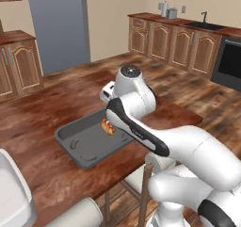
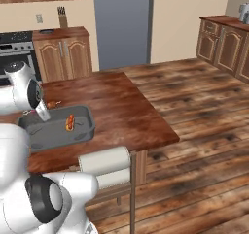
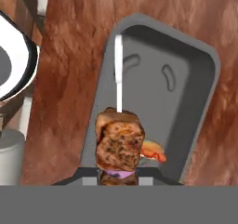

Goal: Place the cold items (bell pepper and lemon) from the fridge in one tupperware on the dining counter. Place the warm items (kebab skewer and hot dog) in the stove area in another tupperware.

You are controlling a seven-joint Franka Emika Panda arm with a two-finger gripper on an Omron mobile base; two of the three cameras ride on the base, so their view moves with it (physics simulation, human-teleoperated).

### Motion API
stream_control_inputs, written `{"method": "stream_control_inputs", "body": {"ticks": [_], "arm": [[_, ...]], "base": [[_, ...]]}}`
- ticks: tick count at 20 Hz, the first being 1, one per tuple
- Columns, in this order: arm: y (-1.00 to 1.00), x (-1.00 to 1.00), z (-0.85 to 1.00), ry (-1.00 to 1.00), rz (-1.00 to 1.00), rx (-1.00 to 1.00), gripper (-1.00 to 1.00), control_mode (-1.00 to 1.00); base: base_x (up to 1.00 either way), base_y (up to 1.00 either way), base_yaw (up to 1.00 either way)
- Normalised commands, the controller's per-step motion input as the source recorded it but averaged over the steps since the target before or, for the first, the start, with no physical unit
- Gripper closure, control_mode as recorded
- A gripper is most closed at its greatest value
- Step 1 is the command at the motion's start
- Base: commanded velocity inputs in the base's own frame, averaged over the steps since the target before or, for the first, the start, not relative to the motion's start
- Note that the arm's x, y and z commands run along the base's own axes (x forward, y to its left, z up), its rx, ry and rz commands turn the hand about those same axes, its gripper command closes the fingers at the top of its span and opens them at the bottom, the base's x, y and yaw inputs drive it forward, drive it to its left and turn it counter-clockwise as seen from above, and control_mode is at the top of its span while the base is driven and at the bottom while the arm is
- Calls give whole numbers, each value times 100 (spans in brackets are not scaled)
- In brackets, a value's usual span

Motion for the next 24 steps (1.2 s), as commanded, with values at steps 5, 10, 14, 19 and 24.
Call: {"method": "stream_control_inputs", "body": {"ticks": [5,10,14,19,24], "arm": [[57,63,-83,29,23,0,100,-100],[25,17,-100,11,21,1,100,-100],[3,1,-100,0,15,7,100,-100],[19,19,-72,0,7,9,100,-100],[67,61,-19,-6,0,2,100,-100]], "base": [[0,0,0],[0,0,0],[0,0,0],[0,0,0],[0,0,0]]}}
